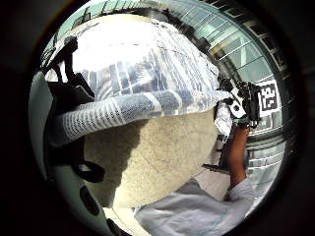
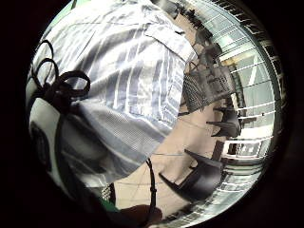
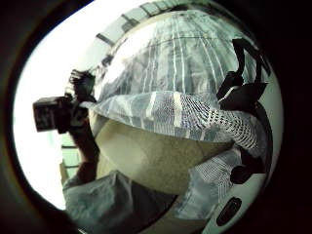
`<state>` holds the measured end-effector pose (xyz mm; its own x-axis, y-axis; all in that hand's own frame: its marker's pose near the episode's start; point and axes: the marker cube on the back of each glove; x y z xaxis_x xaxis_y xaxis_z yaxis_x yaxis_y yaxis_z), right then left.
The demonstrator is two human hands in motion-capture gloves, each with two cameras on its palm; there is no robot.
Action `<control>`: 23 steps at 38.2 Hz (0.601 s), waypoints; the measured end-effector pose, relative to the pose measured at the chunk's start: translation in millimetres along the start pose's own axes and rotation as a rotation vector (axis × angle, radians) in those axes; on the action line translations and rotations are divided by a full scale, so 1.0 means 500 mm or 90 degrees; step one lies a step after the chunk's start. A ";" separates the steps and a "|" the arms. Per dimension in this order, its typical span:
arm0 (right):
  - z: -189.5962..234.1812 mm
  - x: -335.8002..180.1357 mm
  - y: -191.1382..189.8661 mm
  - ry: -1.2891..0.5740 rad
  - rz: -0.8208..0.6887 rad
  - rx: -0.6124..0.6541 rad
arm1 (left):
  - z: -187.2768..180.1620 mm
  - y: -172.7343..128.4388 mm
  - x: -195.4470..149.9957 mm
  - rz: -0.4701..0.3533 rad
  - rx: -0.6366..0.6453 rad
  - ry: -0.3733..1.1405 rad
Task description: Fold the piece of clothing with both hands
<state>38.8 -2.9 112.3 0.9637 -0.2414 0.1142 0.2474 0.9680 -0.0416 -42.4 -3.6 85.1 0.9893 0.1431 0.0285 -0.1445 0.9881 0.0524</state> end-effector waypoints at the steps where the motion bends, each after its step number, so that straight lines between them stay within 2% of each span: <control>1: -0.010 -0.006 0.011 -0.007 -0.012 -0.028 | -0.011 0.013 0.000 0.012 -0.024 0.007; 5: -0.069 -0.023 0.029 -0.042 -0.058 -0.122 | -0.066 0.040 -0.002 0.068 -0.118 0.042; 8: -0.133 -0.027 -0.006 -0.065 -0.076 -0.134 | -0.135 0.021 -0.010 0.085 -0.139 0.048; 11: -0.194 -0.019 -0.100 -0.075 -0.055 -0.090 | -0.208 -0.059 -0.031 0.022 -0.072 0.017; 14: -0.235 -0.011 -0.205 -0.062 -0.011 -0.046 | -0.245 -0.160 -0.054 -0.054 -0.010 -0.021; 17: -0.279 -0.015 -0.276 -0.001 0.050 -0.005 | -0.238 -0.257 -0.071 -0.097 0.011 -0.050; 20: -0.313 -0.024 -0.340 0.072 0.097 0.013 | -0.197 -0.357 -0.086 -0.128 0.013 -0.084; 23: -0.288 -0.011 -0.410 0.119 0.123 -0.011 | -0.181 -0.406 -0.089 -0.145 0.022 -0.115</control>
<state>-2.8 -210.0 -22.9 0.9946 -0.0623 -0.0824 0.0573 0.9965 -0.0616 -55.5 -205.6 -17.2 0.9770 -0.0973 0.1899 0.0771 0.9908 0.1110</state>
